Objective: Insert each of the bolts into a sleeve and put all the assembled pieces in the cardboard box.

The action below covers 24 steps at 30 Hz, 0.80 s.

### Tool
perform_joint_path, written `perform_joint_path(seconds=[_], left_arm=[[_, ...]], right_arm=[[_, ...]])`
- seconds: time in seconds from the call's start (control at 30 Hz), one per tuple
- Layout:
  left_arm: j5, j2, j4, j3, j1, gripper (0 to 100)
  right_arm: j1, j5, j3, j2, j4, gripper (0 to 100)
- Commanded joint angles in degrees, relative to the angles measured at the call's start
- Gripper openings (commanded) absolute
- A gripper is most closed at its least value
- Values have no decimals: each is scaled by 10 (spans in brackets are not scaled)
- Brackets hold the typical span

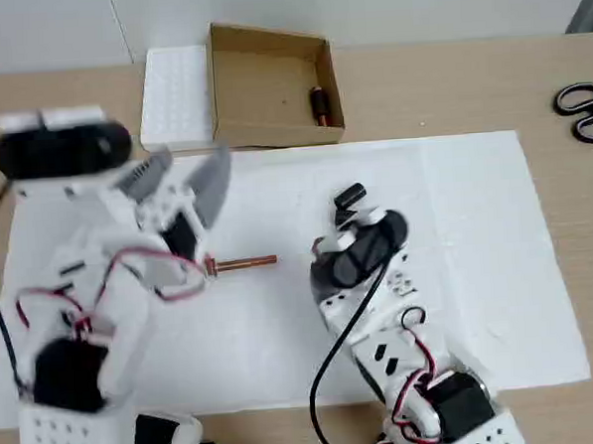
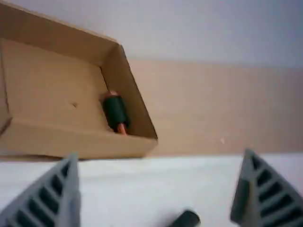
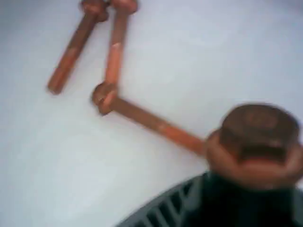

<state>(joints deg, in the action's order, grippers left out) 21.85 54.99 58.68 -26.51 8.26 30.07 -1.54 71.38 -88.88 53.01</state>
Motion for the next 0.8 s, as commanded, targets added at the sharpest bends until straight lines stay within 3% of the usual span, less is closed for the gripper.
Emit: perform_joint_path(seconds=[0.0,0.27,0.4,0.53,0.77], left_arm=[[29,-66,-15,70,-18,214],[74,-147,-17,116,-17,213],[70,-176,-49,115,-18,195],[69,-222,-110,116,-47,101],[70,-258,-127,116,-76,6]], right_arm=[[-37,4,-4,49,-48,4],[-117,0,-114,335,-172,4],[-118,0,-241,493,-169,4],[-118,0,-375,625,-166,4],[-118,-1,-645,834,-64,4]])
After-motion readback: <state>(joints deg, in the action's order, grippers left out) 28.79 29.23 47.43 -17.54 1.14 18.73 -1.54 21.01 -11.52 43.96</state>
